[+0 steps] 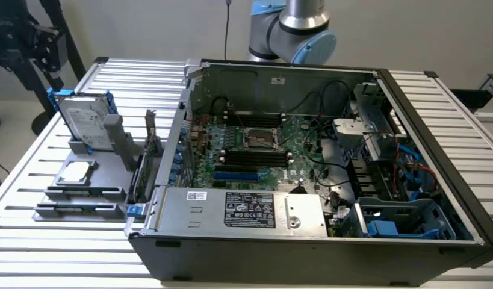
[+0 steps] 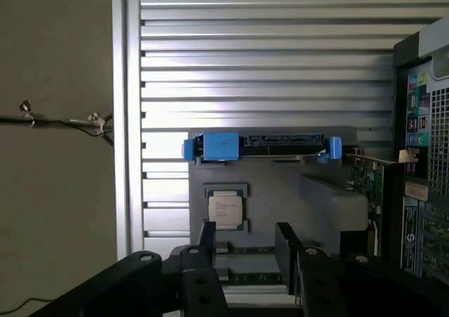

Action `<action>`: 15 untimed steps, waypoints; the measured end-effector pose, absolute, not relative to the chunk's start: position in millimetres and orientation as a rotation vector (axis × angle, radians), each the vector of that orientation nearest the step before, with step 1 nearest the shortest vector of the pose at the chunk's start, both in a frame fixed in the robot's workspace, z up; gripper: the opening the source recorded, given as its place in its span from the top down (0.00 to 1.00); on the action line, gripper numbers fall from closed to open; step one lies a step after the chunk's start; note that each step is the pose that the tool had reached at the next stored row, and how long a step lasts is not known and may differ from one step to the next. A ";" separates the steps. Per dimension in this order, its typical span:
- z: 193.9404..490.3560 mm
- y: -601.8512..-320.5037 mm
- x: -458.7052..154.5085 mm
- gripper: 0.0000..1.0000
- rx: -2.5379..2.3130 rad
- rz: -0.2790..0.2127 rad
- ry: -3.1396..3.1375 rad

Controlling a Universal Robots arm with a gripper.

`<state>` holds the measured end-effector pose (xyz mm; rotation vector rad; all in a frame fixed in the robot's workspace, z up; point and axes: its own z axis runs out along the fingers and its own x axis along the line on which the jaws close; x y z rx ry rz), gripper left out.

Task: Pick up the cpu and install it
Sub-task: 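Pick up the cpu and move it towards the insertion slot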

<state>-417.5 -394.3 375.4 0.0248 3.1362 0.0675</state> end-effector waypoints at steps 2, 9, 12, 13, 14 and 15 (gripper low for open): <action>371.9 -394.3 -417.8 0.47 0.022 0.068 3.137; 359.2 -396.9 -418.1 0.35 -0.007 0.068 3.139; 353.8 -399.1 -418.1 0.35 -0.022 0.068 3.141; 352.0 -399.6 -418.1 0.35 -0.026 0.068 3.141; 350.2 -400.0 -418.4 0.35 -0.029 0.068 3.142; 348.3 -400.4 -418.7 0.35 -0.031 0.068 3.142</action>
